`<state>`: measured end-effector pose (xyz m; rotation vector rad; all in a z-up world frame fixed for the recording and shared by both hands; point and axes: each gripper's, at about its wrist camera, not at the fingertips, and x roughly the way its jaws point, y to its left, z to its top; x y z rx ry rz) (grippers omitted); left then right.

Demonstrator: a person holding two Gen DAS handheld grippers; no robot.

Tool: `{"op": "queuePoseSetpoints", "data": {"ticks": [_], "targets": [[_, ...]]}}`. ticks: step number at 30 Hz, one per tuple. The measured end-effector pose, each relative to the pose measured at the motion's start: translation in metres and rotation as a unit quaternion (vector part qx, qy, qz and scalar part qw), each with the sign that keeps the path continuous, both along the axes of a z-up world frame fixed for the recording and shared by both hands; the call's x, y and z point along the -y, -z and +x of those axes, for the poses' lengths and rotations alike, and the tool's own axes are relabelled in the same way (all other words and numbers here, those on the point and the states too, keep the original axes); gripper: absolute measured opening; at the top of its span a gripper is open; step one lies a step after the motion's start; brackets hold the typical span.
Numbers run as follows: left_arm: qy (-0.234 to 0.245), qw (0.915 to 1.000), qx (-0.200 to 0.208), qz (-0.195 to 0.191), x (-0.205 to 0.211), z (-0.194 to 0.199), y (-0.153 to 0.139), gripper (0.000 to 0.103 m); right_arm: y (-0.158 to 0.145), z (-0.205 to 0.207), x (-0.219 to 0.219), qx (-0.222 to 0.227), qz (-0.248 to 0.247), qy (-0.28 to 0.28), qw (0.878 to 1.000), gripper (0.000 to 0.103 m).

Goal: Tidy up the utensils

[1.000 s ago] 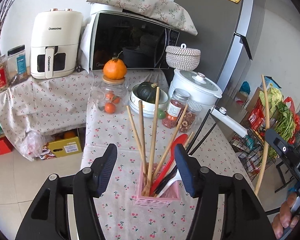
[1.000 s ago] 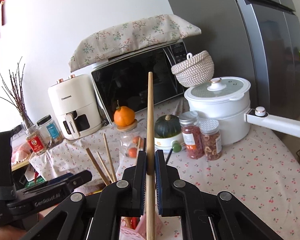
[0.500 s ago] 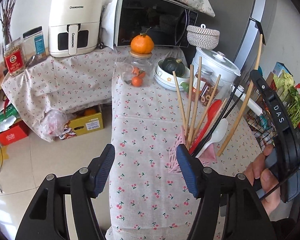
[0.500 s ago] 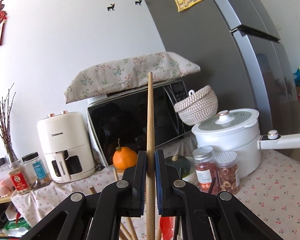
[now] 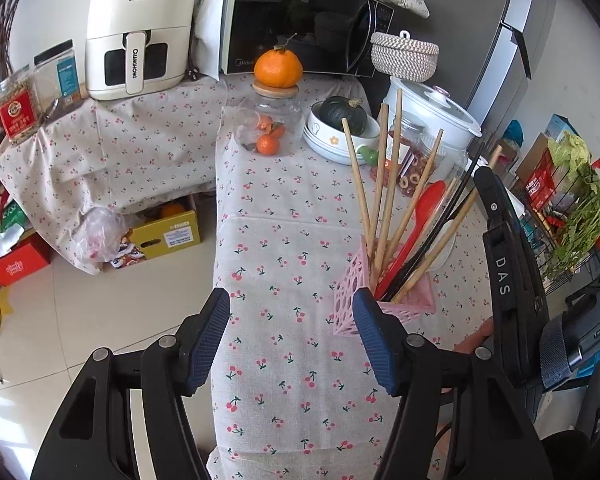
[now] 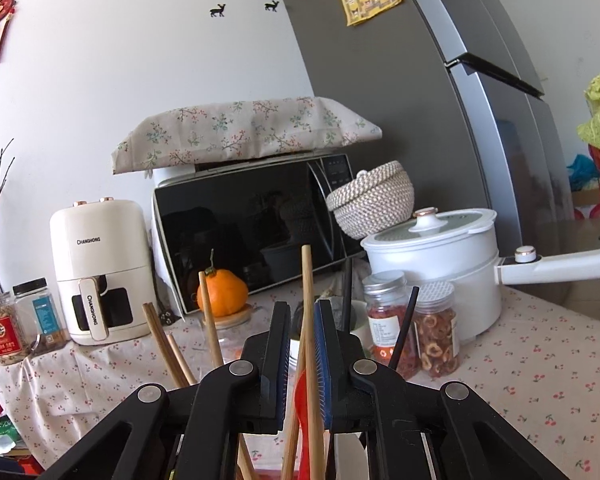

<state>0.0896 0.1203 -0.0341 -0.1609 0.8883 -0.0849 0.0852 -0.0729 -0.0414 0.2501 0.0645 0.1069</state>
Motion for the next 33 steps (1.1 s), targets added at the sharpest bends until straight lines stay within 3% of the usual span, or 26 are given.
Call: {"op": "queuePoseSetpoints", "data": {"ticks": [8,10,16,19,22,30,33], "targets": [[0.008,0.9999,-0.008,-0.010,0.010,-0.002,0.001,0.068,-0.024,-0.007,0.027,-0.036,0.007,-0.002,0.999,0.035],[0.010,0.9999,-0.007,-0.008,0.016,-0.004,0.000,0.070,-0.031,-0.007,0.036,-0.056,0.008,0.000,0.998,0.048],[0.011,0.9999,0.003,0.009,0.036,-0.017,-0.006,0.084,-0.043,-0.013,0.063,-0.128,0.012,0.010,0.992,0.073],[0.012,0.9997,0.002,0.022,0.048,-0.025,-0.008,0.091,-0.051,-0.024,0.079,-0.147,0.002,0.019,0.989,0.092],[0.022,0.9990,-0.001,0.038,0.062,-0.031,-0.010,0.093,-0.058,-0.039,0.095,-0.155,-0.017,0.016,0.988,0.103],[0.036,0.9969,0.013,0.068,0.093,-0.059,-0.021,0.097,-0.068,-0.069,0.129,-0.206,-0.073,0.033,0.975,0.103],[0.040,0.9942,0.024,0.097,0.104,-0.071,-0.025,0.097,-0.069,-0.077,0.134,-0.233,-0.099,0.046,0.966,0.103]]}}
